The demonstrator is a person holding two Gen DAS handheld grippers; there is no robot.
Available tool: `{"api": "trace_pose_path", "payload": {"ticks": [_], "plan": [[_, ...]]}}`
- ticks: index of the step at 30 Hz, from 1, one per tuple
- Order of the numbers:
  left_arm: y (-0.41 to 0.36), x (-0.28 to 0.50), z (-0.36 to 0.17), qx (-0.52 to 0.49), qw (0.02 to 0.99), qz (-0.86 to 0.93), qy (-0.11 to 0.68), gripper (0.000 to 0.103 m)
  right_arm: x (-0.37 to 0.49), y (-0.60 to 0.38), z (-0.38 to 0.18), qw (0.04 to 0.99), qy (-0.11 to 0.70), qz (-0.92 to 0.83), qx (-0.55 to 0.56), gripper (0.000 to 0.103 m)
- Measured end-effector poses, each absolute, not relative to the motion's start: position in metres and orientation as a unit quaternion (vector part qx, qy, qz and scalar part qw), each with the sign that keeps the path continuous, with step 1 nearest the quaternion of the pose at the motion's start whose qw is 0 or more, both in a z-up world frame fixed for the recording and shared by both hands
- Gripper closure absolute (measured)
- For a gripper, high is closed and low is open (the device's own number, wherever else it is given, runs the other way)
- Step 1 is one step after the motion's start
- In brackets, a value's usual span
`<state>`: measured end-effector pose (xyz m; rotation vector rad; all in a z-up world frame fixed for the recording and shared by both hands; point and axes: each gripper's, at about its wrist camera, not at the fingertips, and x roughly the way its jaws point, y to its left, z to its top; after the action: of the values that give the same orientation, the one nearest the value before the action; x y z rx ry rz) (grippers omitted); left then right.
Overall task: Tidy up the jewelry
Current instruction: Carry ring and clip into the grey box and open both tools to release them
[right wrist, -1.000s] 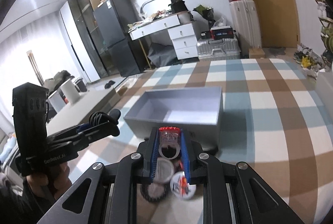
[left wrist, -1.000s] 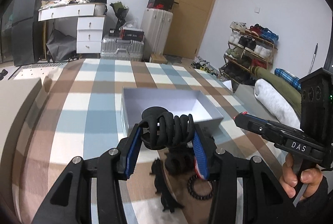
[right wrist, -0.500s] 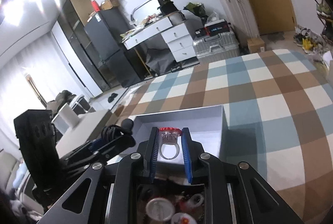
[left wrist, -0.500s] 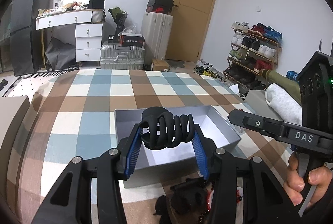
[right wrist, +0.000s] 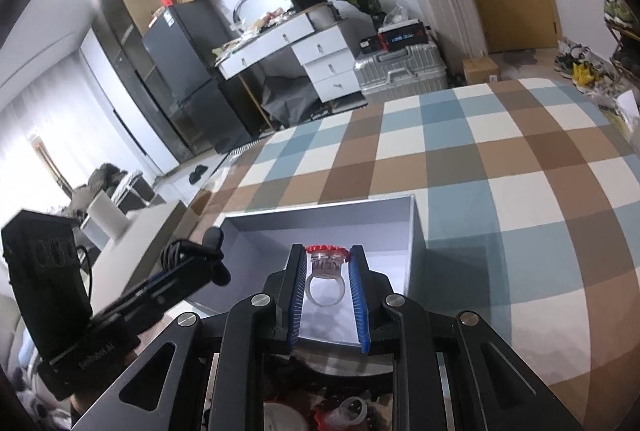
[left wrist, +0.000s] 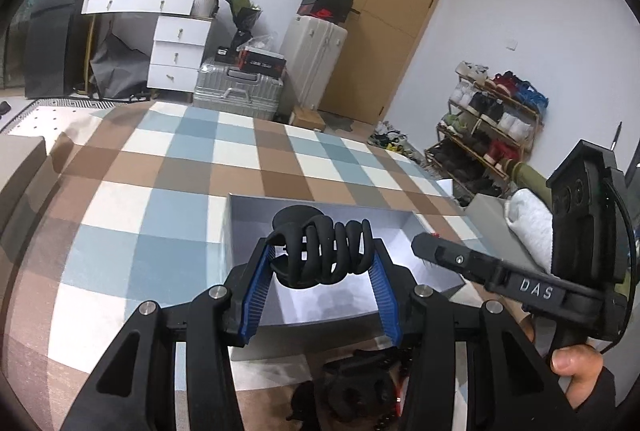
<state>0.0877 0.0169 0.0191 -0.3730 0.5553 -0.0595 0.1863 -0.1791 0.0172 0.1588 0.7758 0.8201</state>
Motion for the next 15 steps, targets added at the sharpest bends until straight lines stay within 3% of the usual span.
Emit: {"api": "trace_pose_path", "payload": {"ticks": [7, 9, 11, 15], "plan": [[0.005, 0.094, 0.014, -0.154, 0.944, -0.020, 0.292, 0.061, 0.186, -0.174, 0.011, 0.842, 0.375, 0.383, 0.067, 0.079], [0.005, 0.092, 0.014, -0.149, 0.945, -0.020, 0.291, 0.061, 0.181, -0.181, 0.017, 0.851, 0.359, 0.376, 0.069, 0.071], [0.005, 0.093, 0.014, -0.148, 0.944, -0.021, 0.293, 0.061, 0.178, -0.188, 0.024, 0.856, 0.346, 0.377, 0.074, 0.053], [0.005, 0.092, 0.012, -0.144, 0.944, -0.023, 0.295, 0.061, 0.171, -0.200, 0.035, 0.866, 0.328, 0.370, 0.072, 0.052]]}}
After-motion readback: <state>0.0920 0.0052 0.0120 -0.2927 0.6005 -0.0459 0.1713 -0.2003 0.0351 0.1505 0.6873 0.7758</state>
